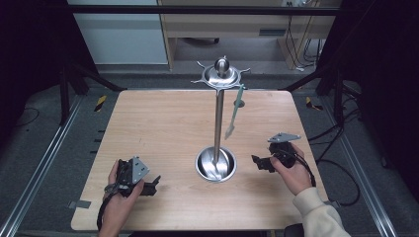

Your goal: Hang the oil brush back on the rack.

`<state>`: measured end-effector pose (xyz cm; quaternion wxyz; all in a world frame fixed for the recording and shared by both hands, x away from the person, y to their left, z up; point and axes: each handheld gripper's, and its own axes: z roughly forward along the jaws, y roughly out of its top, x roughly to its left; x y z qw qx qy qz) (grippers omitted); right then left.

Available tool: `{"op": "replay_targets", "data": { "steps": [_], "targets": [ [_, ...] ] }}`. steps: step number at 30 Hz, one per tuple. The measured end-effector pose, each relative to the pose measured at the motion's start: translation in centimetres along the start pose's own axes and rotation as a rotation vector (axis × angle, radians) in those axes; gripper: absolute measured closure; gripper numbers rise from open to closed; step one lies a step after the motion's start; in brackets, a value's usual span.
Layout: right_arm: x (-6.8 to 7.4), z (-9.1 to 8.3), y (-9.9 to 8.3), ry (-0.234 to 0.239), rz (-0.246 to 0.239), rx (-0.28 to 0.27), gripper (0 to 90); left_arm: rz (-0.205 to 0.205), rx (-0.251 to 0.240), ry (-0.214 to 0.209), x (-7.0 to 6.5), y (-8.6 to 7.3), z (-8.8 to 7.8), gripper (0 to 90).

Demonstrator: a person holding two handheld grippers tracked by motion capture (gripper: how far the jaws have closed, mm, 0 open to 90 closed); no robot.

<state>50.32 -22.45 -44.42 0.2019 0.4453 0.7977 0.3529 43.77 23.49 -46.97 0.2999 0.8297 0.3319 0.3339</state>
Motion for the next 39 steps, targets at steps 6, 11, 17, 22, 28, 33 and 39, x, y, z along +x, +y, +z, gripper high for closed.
{"op": "replay_targets", "data": {
  "steps": [6, 11, 17, 22, 28, 33, 39],
  "targets": [
    [-0.3, 1.0, -0.1, 0.005, 0.019, -0.002, 11.4, 0.002, 0.002, -0.003, 0.0, 0.0, 0.0, 2.5],
    [-0.5, 1.9, -0.2, 0.003, 0.036, 0.0, 11.4, 0.001, 0.002, -0.003, 0.0, 0.0, 0.0, 2.5],
    [-0.8, 3.0, -0.2, 0.001, 0.049, 0.004, 11.4, 0.003, 0.003, -0.005, 0.0, 0.0, 0.0, 2.5],
    [-1.2, 3.8, -0.3, 0.031, 0.095, -0.002, 11.7, 0.002, 0.003, -0.005, 0.0, 0.0, 0.0, 2.5],
    [-1.9, 4.7, -0.3, 0.024, 0.148, -0.059, 12.2, 0.003, 0.002, -0.003, 0.0, 0.0, 0.1, 2.5],
    [-2.3, 5.1, -0.1, 0.011, 0.167, -0.105, 12.3, 0.0, 0.0, -0.005, 0.0, 0.0, 0.1, 2.5],
    [-2.6, 5.3, 0.0, -0.007, 0.171, -0.178, 12.9, -0.001, 0.002, -0.004, 0.1, -0.1, 0.1, 2.6]
  ]
}}
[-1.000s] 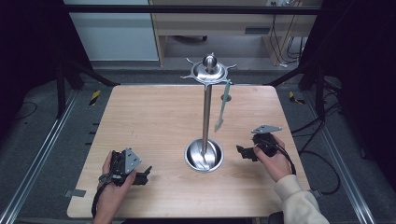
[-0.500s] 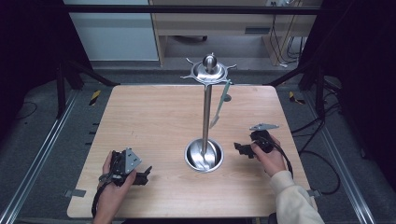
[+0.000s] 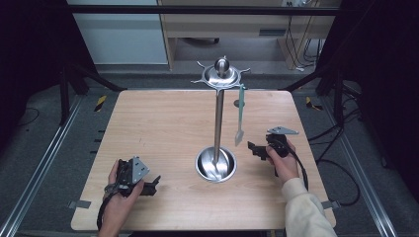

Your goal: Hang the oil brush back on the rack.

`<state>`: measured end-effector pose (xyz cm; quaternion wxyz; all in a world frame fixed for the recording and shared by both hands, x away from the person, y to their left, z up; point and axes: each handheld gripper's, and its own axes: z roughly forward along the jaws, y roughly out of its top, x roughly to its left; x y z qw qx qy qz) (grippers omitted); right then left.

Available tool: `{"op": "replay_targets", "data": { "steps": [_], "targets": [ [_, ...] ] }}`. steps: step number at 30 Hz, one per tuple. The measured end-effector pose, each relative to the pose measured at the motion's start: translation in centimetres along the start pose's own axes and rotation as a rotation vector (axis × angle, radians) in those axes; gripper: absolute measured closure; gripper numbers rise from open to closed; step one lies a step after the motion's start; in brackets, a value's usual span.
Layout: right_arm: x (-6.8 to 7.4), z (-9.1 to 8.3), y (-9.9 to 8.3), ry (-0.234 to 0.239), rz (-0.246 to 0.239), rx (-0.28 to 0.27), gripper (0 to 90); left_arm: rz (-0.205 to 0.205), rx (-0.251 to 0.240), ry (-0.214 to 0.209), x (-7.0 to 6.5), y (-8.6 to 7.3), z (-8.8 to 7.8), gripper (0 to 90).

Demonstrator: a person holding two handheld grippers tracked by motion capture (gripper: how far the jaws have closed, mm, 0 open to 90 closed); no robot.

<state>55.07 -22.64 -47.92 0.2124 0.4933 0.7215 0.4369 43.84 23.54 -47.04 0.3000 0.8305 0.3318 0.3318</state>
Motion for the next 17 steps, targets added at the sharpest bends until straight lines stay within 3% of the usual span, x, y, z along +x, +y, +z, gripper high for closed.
{"op": "replay_targets", "data": {
  "steps": [3, 10, 17],
  "targets": [
    [-0.03, -0.05, 0.17, -0.004, 0.011, -0.037, 12.9, 0.003, 0.004, -0.002, 0.01, 0.0, 0.04, 2.5],
    [-0.51, -0.02, 0.09, -0.021, 0.041, -0.052, 12.9, 0.004, 0.004, -0.002, 0.01, 0.04, 0.06, 2.5],
    [-0.46, -0.3, 0.03, -0.037, 0.024, -0.057, 12.2, 0.008, 0.002, -0.005, -0.08, 0.11, 0.12, 2.5]
  ]
}}
